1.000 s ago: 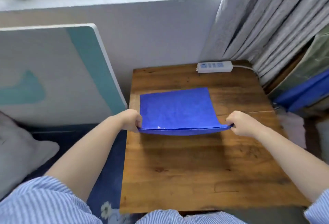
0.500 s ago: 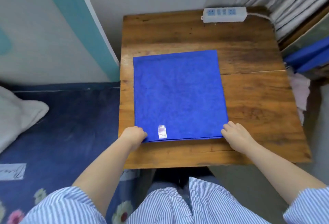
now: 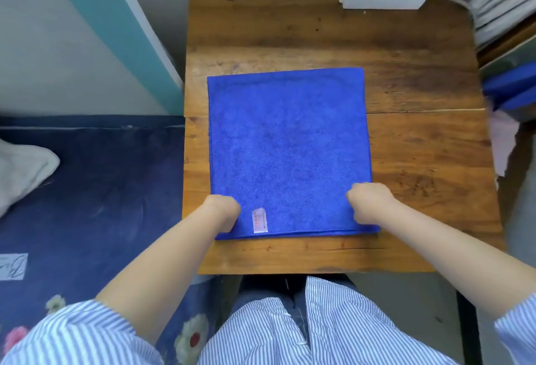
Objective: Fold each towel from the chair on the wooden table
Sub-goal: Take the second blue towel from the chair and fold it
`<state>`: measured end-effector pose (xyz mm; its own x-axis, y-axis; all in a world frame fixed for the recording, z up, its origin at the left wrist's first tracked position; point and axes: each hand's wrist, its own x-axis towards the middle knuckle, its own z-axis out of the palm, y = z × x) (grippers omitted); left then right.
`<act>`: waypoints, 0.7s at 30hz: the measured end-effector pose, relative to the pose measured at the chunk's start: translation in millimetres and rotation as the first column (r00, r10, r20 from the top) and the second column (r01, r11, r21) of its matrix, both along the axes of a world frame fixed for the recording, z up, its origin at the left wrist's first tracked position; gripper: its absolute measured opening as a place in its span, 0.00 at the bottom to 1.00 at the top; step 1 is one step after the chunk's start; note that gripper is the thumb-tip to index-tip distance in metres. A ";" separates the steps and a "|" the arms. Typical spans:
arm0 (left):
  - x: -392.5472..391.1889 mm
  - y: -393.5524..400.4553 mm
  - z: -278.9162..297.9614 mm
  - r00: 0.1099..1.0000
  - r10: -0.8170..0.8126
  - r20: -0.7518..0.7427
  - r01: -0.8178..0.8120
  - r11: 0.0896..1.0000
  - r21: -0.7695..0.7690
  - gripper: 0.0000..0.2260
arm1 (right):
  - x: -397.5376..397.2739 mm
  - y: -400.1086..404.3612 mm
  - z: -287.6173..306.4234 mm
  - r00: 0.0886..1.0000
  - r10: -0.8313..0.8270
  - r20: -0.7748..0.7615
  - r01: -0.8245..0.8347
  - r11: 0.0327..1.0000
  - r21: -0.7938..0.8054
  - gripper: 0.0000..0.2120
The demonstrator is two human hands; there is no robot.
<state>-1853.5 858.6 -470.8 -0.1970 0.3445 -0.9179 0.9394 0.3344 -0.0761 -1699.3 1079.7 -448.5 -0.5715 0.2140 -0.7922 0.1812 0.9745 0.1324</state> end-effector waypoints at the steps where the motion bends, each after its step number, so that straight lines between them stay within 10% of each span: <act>1: -9.5 13.3 2.5 0.999 0.035 -0.018 -0.034 0.996 0.079 0.14 | -16.9 6.6 -2.1 0.996 -0.014 -0.092 0.014 1.000 -0.007 0.08; 6: -53.9 70.1 11.9 0.897 0.440 -0.028 -0.322 0.698 0.639 0.09 | -101.4 18.5 -10.8 0.874 -0.155 -0.460 0.103 0.985 -0.137 0.05; 10: -90.9 108.5 1.0 0.771 0.634 0.063 -0.462 0.489 0.740 0.17 | -162.3 32.5 -32.0 0.827 -0.239 -0.509 0.129 0.962 -0.243 0.24; 21: -145.8 119.8 -60.7 0.875 0.481 0.054 -0.367 0.586 0.723 0.21 | -199.0 78.9 -82.0 0.845 -0.130 -0.519 0.006 0.973 -0.233 0.27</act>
